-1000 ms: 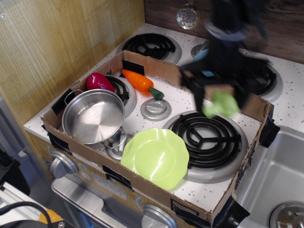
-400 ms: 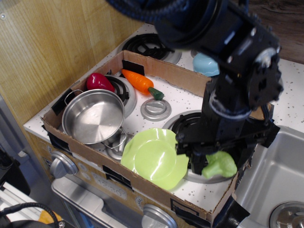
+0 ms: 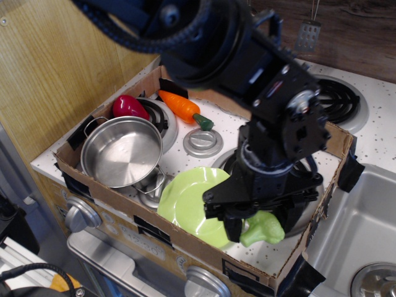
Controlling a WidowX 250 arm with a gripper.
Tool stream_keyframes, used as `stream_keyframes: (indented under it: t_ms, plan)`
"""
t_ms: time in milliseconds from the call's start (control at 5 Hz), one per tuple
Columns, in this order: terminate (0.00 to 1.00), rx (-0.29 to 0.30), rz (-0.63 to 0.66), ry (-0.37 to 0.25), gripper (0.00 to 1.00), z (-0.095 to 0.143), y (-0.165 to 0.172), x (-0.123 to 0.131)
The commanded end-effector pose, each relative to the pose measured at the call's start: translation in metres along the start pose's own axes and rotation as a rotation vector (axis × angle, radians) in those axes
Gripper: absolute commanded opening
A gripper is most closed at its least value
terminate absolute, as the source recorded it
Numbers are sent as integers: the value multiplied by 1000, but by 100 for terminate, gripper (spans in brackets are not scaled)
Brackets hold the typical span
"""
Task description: Take broccoli out of pan
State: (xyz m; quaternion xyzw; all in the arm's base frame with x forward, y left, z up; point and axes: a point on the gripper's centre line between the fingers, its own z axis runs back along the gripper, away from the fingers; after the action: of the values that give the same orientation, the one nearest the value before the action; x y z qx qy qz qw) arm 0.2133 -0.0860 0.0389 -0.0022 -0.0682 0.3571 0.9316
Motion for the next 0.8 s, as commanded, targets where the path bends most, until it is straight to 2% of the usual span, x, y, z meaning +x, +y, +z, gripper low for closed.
stream_keyframes:
  t_ms: [0, 200, 400, 600]
  plan:
    - [0, -45, -21, -17, 100, 18, 0, 8]
    - [0, -5, -49, -49, 100, 33, -8, 15]
    - [0, 41, -50, -55, 100, 69, -14, 29]
    - [0, 39, -68, -39, 100, 89, -16, 40]
